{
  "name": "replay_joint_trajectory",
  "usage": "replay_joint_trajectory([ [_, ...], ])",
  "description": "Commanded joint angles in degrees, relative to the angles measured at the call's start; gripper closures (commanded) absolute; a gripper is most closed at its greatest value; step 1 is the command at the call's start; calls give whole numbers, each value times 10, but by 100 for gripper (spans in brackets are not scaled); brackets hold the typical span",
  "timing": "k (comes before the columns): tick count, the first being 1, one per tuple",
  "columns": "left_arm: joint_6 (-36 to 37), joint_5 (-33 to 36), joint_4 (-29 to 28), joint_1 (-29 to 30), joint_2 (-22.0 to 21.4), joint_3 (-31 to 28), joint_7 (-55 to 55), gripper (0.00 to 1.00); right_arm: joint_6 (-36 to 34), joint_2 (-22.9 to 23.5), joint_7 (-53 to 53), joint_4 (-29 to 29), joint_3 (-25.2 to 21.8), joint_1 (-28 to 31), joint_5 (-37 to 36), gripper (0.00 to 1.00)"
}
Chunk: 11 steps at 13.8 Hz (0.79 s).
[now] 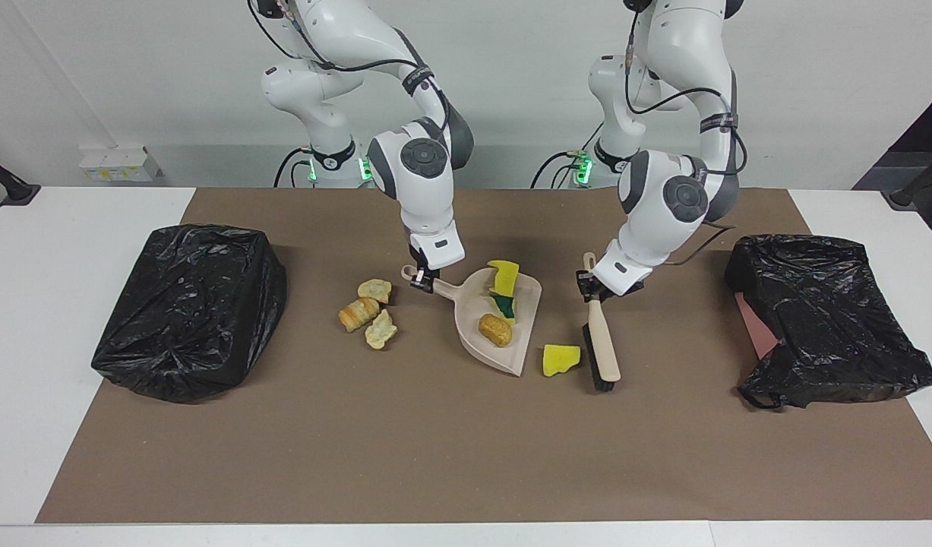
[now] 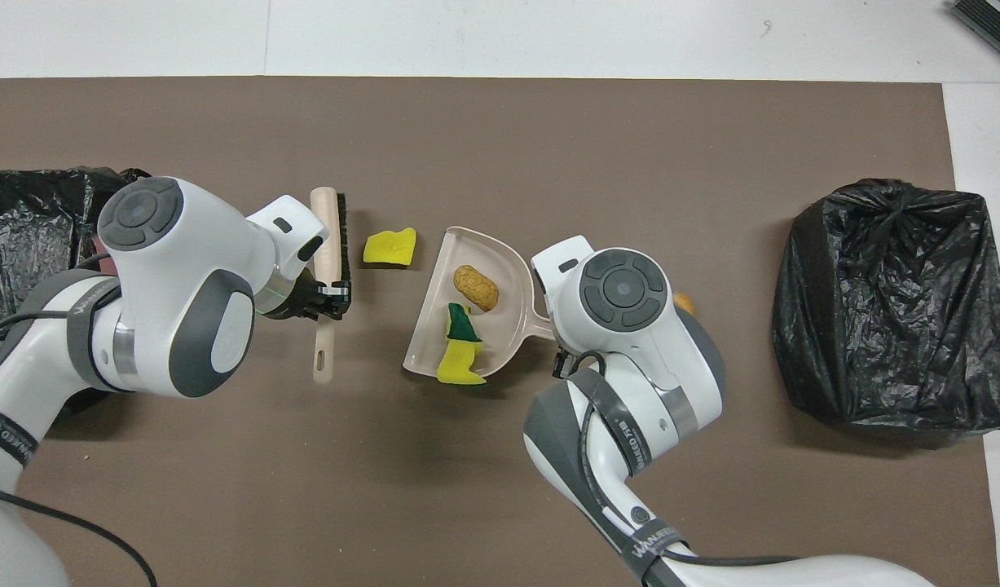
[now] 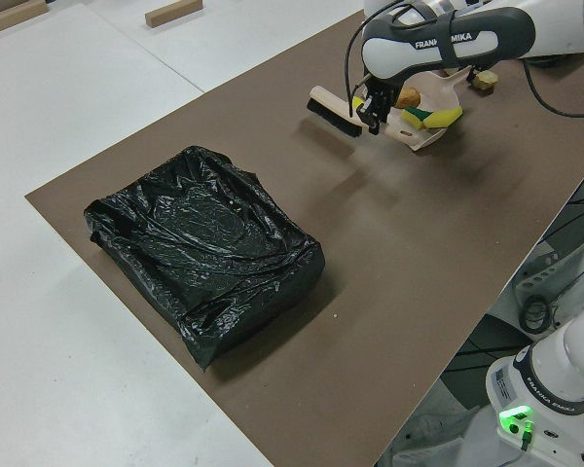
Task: Sweep and dump trash in bin
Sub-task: 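Sweep the sponges and bread into the dustpan with the left brush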
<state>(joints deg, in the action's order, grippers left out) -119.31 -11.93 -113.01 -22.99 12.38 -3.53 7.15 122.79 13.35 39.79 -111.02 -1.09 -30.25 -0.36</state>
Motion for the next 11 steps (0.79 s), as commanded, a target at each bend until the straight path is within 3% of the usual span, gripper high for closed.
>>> replay_joint_trajectory([
  [1, -6, 4, -32, -34, -16, 5, -32, 100, 11, 0, -21, -4, 2, -2, 4, 100],
  [6, -1, -32, -53, -121, -37, 4, -38, 100, 10, -1, -28, -4, 2, -4, 4, 100],
  [11, 15, -27, -30, -86, -33, -6, -35, 100, 10, -1, -27, -4, 2, -4, 4, 100],
])
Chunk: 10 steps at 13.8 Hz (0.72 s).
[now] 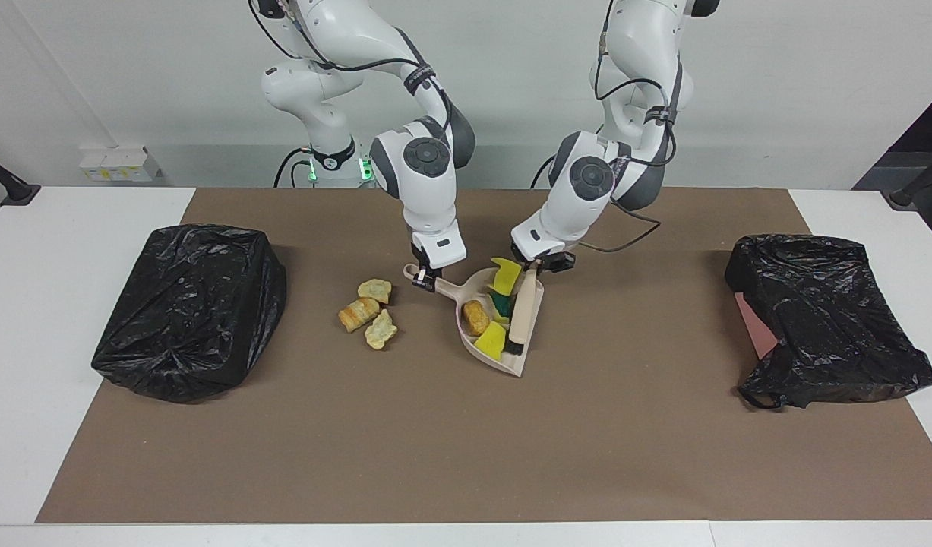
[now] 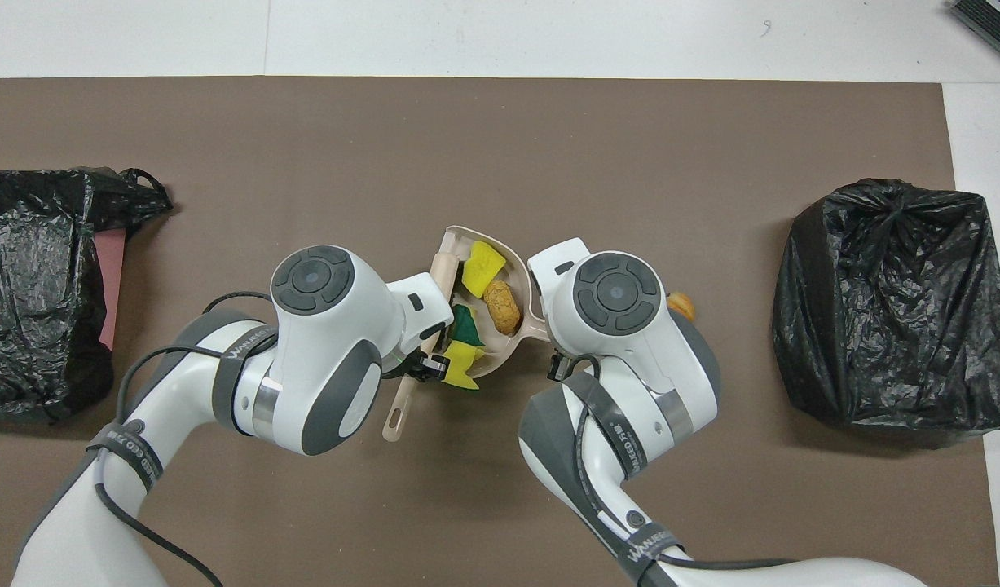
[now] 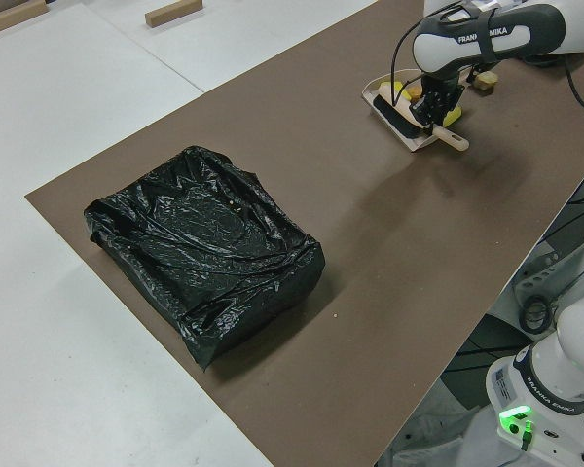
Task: Sweep and dump trash in bin
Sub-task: 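Sweep the sponges and bread into the dustpan with the left brush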
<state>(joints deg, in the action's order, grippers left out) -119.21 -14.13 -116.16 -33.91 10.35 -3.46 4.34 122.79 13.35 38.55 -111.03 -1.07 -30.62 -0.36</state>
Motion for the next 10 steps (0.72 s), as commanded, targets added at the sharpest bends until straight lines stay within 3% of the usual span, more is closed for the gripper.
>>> replay_joint_trajectory([
  [1, 25, 0, 7, 43, -17, -6, -6, 100, 11, -1, -9, -4, 2, 0, 4, 100],
  [5, 89, 18, 5, 89, -80, -12, 23, 100, -4, -3, 34, 10, 3, 25, 6, 100],
  [6, 117, 34, 3, 91, -99, -11, 56, 100, -24, -9, 50, 19, 2, 34, 37, 100],
  [7, 138, 51, -2, 83, -108, -11, 96, 100, -44, -23, 71, 24, 1, 37, 64, 100],
  [10, 114, 51, -68, 35, -152, -6, 225, 100, -93, -66, 111, 27, -2, 87, 69, 100],
])
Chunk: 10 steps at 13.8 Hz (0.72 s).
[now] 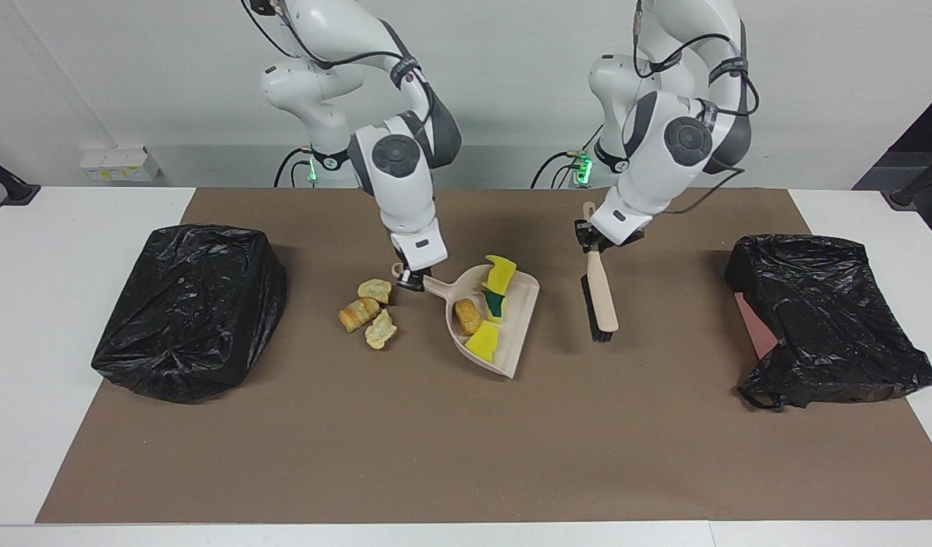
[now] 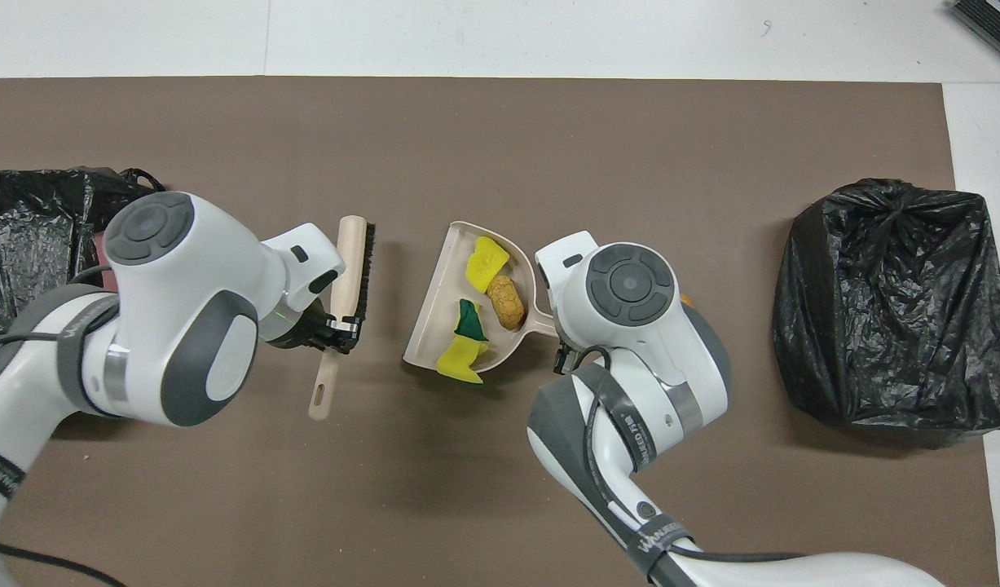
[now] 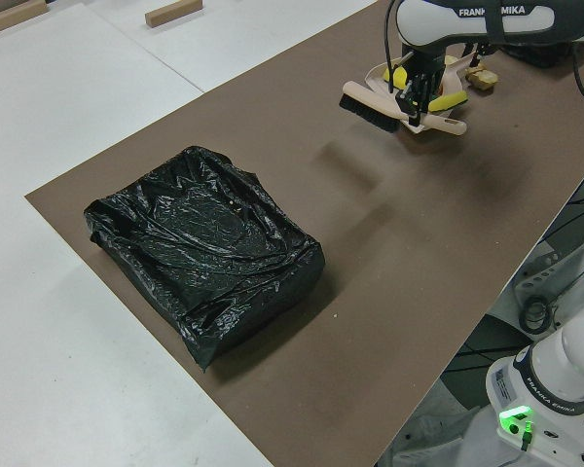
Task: Sweep and dump trash in bin
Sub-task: 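Sweep the sponges and bread into the dustpan with the left brush, then carry the dustpan to the black bag with the right gripper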
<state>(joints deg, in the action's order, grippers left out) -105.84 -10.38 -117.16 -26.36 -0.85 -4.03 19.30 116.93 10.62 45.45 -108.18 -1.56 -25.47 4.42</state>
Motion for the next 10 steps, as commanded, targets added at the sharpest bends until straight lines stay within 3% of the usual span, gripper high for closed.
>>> replay_joint_trajectory([
  [1, -40, 13, -87, -58, -57, 1, 112, 100, -49, -51, 58, -1, 2, 52, 26, 100],
  [3, -105, 13, -165, -112, -102, 2, 172, 100, -60, -75, 67, 3, 2, 94, 31, 100],
  [8, -228, 12, -260, -220, -115, 4, 279, 100, -145, -104, 94, 53, -1, 196, 29, 100],
  [10, -282, 10, -297, -252, -115, 4, 291, 100, -167, -104, 151, 70, -1, 253, 25, 100],
])
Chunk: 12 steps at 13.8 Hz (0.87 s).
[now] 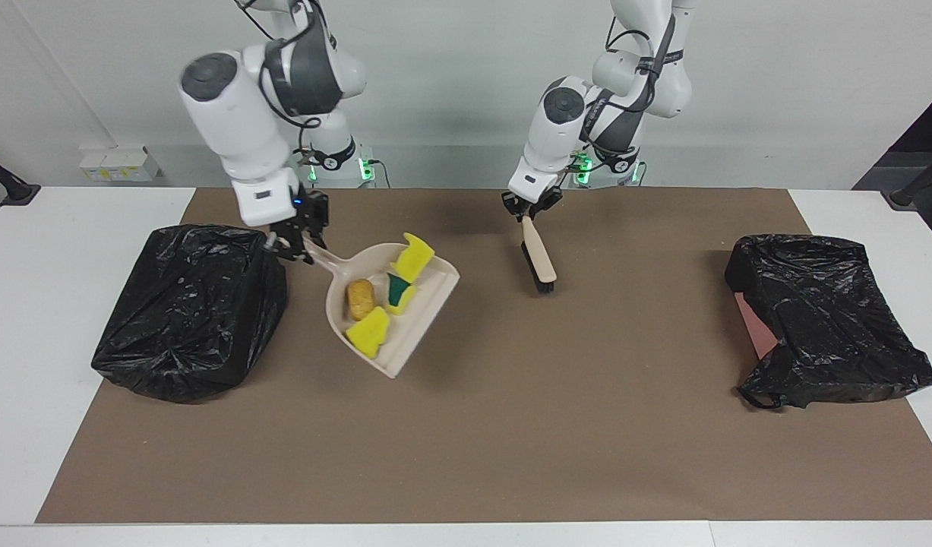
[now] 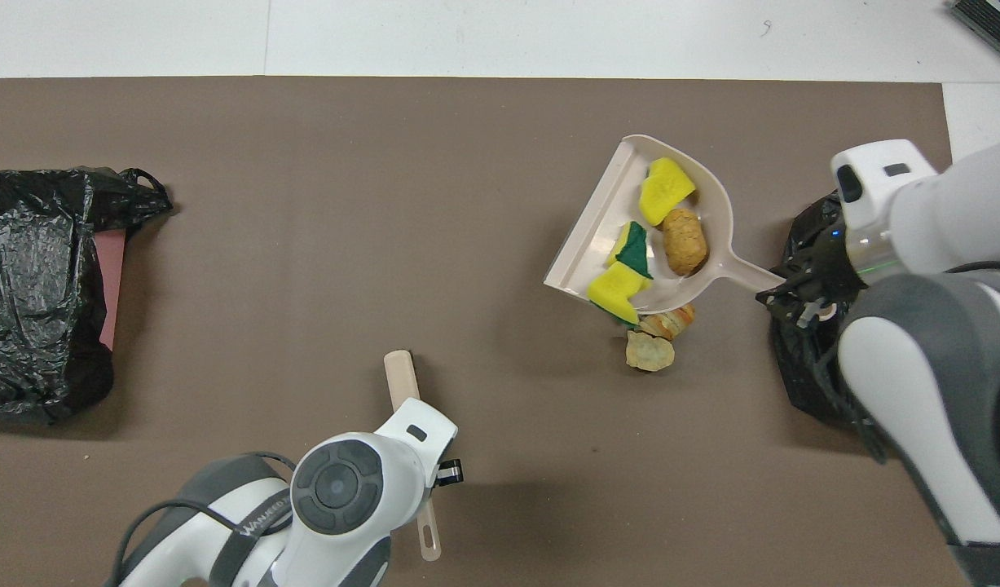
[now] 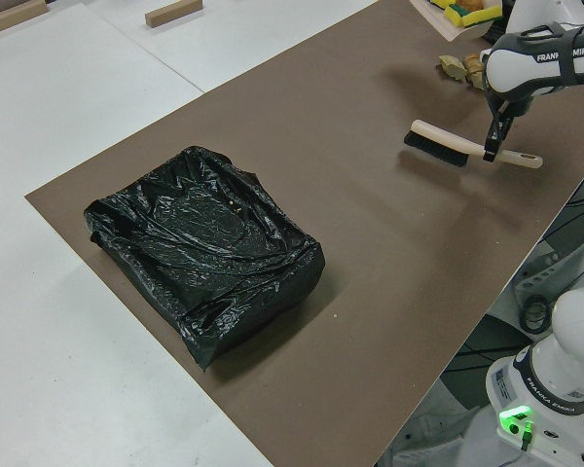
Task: Sweep and dump trash in bin
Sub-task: 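Carry the dustpan to the black bag with the right gripper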
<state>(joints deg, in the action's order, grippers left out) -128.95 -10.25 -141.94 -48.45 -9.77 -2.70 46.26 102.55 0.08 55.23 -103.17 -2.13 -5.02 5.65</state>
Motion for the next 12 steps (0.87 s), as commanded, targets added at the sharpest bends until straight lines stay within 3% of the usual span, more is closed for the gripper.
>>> replay_joint_trajectory([
  [1, -59, 8, -55, -36, -25, -9, 20, 100, -32, 2, 78, 20, 3, 82, 16, 100],
  [3, -49, 8, -35, -29, -14, -12, 13, 0, -54, 2, 136, 21, -2, 140, 10, 100],
  [5, -2, 8, 13, 3, -2, -13, 6, 0, -69, -2, 187, 24, -12, 185, -14, 100],
  [8, 47, 12, 67, 69, -2, -14, -64, 0, -45, -1, 289, 24, -13, 259, -108, 100],
  [12, 59, 18, 103, 170, 10, -14, -208, 0, 3, -2, 413, 18, -16, 280, -204, 100],
])
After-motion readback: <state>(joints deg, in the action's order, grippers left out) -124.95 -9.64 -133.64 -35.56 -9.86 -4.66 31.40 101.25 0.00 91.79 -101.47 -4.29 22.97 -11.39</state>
